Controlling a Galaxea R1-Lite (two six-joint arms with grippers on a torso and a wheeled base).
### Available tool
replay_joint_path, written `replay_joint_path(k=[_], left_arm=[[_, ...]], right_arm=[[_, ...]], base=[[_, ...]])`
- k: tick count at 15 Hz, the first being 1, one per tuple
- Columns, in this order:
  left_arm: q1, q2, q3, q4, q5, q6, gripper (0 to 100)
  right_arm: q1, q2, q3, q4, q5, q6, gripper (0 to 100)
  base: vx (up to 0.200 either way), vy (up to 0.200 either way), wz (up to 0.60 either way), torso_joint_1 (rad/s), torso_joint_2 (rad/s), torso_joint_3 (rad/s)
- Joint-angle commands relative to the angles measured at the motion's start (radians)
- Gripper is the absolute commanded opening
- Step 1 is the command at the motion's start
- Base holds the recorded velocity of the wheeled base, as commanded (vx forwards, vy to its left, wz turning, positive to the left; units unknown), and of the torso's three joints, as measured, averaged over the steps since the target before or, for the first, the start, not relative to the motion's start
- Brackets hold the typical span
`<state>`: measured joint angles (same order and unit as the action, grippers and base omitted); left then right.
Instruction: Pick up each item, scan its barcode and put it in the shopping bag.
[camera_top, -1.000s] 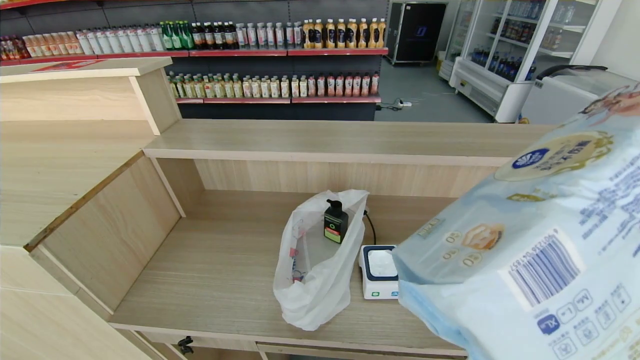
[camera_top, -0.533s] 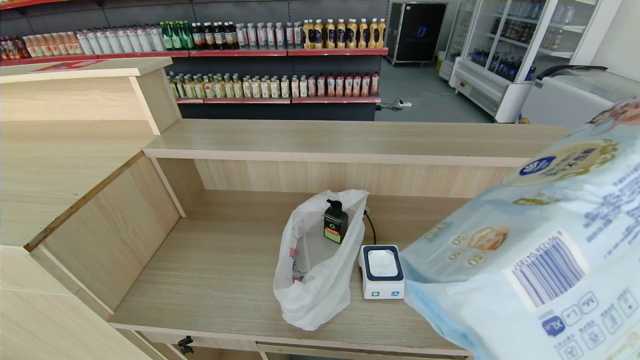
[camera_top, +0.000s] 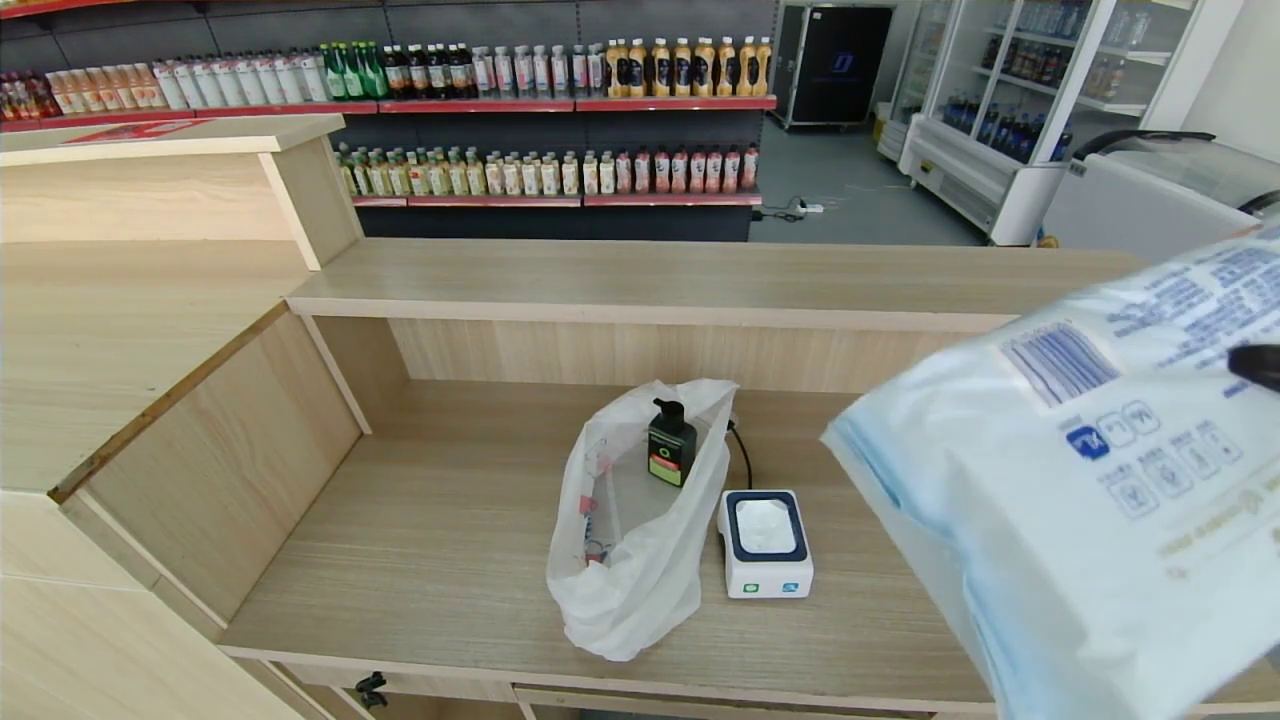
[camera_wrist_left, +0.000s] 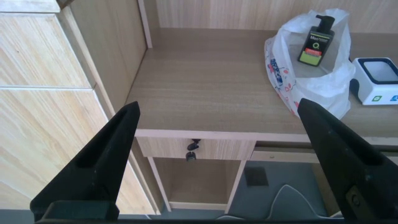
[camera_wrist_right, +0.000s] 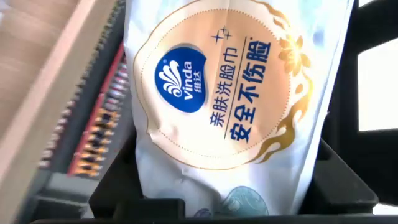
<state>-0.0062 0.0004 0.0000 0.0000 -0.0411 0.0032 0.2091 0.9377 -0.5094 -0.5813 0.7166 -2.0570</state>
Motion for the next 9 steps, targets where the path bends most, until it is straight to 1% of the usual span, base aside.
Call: replay_joint_path(k=[1, 2, 3, 5, 6, 8, 9], left_arm=[[0.000, 0.001, 0.000, 0.000, 0.000, 0.000, 100], [0.000, 0.001, 0.000, 0.000, 0.000, 0.000, 100], [0.000, 0.001, 0.000, 0.000, 0.000, 0.000, 100], [0.000, 0.001, 0.000, 0.000, 0.000, 0.000, 100], [0.000, 0.001, 0.000, 0.000, 0.000, 0.000, 100], [0.000, 0.001, 0.000, 0.000, 0.001, 0.000, 100], [0.000, 0.001, 0.000, 0.000, 0.000, 0.000, 100]], right_arm=[[-0.077, -0.092, -0.129, 0.357, -0.200, 0.459, 0], [-0.106, -0.106, -0.158, 0.452, -0.233, 0.568, 0], [-0.178, -0.123, -0.230, 0.722, -0.261, 0.814, 0], [-0.277, -0.120, -0.328, 1.025, -0.266, 1.058, 0], [-0.315, -0.119, -0.351, 1.095, -0.266, 1.132, 0], [-0.350, -0.088, -0.351, 1.111, -0.266, 1.253, 0], [-0.350, -0.059, -0.348, 1.111, -0.267, 1.405, 0]], base=[[0.000, 0.000, 0.00, 0.000, 0.00, 0.000], [0.000, 0.000, 0.00, 0.000, 0.00, 0.000], [0.000, 0.000, 0.00, 0.000, 0.00, 0.000], [0.000, 0.000, 0.00, 0.000, 0.00, 0.000], [0.000, 0.000, 0.00, 0.000, 0.00, 0.000], [0.000, 0.000, 0.00, 0.000, 0.00, 0.000], [0.000, 0.000, 0.00, 0.000, 0.00, 0.000]])
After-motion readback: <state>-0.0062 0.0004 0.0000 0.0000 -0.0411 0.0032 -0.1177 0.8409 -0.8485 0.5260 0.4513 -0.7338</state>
